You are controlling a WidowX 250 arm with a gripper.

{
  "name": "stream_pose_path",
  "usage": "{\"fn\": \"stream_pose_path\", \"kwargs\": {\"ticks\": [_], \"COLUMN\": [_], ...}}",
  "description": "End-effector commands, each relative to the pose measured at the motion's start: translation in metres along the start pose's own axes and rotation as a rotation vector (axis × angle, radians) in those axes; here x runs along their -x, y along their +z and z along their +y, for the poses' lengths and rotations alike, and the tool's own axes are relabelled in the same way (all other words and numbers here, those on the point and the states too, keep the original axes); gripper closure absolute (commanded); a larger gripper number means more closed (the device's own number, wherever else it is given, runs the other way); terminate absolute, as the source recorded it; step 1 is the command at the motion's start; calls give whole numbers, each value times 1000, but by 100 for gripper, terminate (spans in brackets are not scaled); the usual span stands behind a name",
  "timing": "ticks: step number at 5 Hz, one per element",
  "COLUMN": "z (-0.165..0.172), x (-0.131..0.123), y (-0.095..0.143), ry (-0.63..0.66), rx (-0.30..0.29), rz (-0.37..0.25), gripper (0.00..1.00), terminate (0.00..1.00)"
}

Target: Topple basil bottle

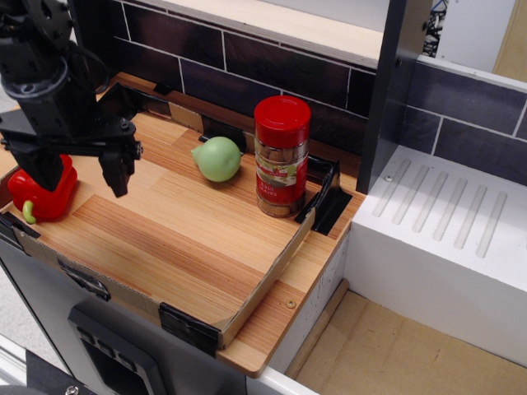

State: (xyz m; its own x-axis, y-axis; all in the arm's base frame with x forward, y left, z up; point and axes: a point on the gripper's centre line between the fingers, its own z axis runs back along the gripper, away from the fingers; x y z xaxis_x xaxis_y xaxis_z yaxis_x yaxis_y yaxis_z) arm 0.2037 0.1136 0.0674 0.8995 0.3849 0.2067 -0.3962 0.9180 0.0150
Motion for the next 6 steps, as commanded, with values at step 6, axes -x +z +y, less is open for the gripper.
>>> {"fn": "stream_pose_path", "kwargs": {"ticks": [6], "z": [-127], "x": [-41], "y": [17], "ry": [-465], "rx": [5], "rz": [-13], "gripper": [0], "terminate": [0]}}
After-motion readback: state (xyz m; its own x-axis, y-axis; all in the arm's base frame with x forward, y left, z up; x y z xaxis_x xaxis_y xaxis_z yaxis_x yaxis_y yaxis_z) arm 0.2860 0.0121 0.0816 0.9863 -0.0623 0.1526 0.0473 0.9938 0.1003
